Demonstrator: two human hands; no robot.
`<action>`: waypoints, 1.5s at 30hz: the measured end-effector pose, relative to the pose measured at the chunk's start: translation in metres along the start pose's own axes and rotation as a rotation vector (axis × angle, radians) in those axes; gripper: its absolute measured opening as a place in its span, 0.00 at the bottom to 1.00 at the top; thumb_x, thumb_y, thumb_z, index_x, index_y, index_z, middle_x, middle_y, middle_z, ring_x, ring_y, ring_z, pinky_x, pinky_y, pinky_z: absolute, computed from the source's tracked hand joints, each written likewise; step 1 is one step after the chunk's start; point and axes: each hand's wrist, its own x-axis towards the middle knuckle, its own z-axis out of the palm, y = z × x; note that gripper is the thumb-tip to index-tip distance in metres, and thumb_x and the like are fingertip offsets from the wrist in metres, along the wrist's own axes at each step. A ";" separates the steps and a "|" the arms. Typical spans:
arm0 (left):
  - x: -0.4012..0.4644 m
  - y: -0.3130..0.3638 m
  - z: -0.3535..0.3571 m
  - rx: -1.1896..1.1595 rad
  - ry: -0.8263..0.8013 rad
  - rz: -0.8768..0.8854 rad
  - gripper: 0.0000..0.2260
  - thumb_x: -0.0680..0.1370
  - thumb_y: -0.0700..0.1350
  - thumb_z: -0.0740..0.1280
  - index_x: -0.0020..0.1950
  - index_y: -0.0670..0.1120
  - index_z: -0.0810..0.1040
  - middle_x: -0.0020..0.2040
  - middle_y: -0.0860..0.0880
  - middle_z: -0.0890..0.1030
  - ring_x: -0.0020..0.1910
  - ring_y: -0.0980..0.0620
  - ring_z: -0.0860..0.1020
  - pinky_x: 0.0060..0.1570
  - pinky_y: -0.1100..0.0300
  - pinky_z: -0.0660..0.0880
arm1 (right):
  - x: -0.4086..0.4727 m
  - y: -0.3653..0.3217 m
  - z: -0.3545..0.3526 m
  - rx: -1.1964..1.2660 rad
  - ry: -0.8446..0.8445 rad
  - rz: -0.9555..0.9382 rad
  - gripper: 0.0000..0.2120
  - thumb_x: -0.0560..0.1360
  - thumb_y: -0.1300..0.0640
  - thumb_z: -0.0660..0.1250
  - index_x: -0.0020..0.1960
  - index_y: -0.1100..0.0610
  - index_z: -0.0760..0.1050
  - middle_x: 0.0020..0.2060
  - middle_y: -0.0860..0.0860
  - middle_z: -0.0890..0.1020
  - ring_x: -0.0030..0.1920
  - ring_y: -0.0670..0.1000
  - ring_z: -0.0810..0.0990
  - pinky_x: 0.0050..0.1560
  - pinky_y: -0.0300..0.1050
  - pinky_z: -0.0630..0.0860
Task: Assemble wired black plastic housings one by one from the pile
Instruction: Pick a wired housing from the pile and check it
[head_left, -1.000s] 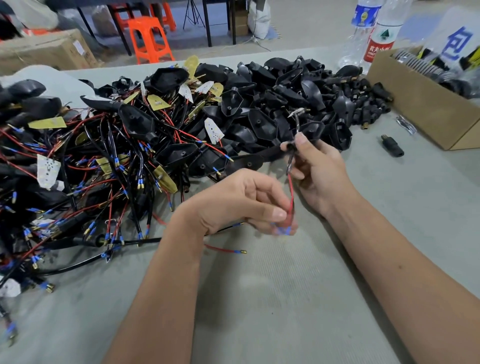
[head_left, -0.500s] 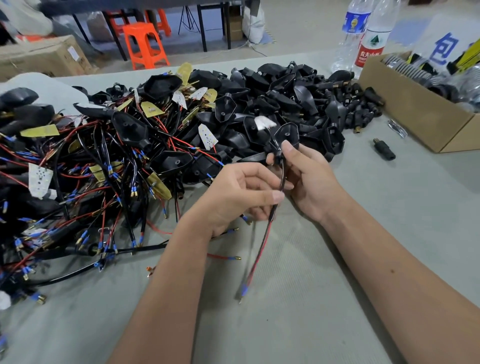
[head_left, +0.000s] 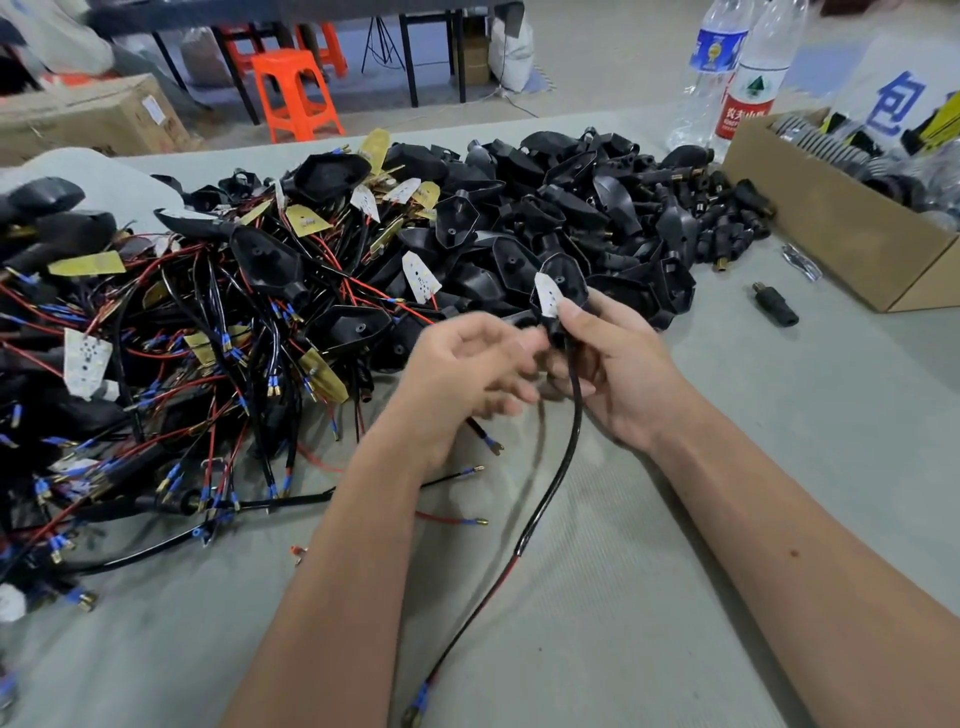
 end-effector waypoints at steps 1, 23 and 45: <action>0.003 -0.001 0.003 -0.025 0.142 0.060 0.09 0.77 0.44 0.75 0.51 0.39 0.81 0.38 0.47 0.84 0.31 0.51 0.80 0.26 0.64 0.74 | -0.001 0.000 0.001 -0.011 -0.018 0.007 0.04 0.84 0.60 0.62 0.55 0.61 0.73 0.37 0.57 0.79 0.29 0.50 0.70 0.23 0.37 0.58; 0.005 -0.002 0.005 -0.130 0.291 0.219 0.12 0.79 0.35 0.71 0.61 0.43 0.78 0.53 0.46 0.86 0.50 0.49 0.86 0.48 0.57 0.82 | -0.006 -0.002 0.001 -0.265 -0.341 0.055 0.13 0.83 0.50 0.62 0.60 0.59 0.73 0.32 0.50 0.69 0.31 0.49 0.57 0.27 0.37 0.55; 0.002 0.006 -0.015 -0.253 0.261 0.248 0.14 0.83 0.42 0.62 0.68 0.48 0.75 0.60 0.39 0.84 0.57 0.38 0.84 0.52 0.43 0.82 | -0.008 0.002 0.006 -0.469 -0.098 -0.090 0.05 0.78 0.63 0.71 0.44 0.58 0.79 0.33 0.51 0.83 0.29 0.47 0.70 0.28 0.38 0.62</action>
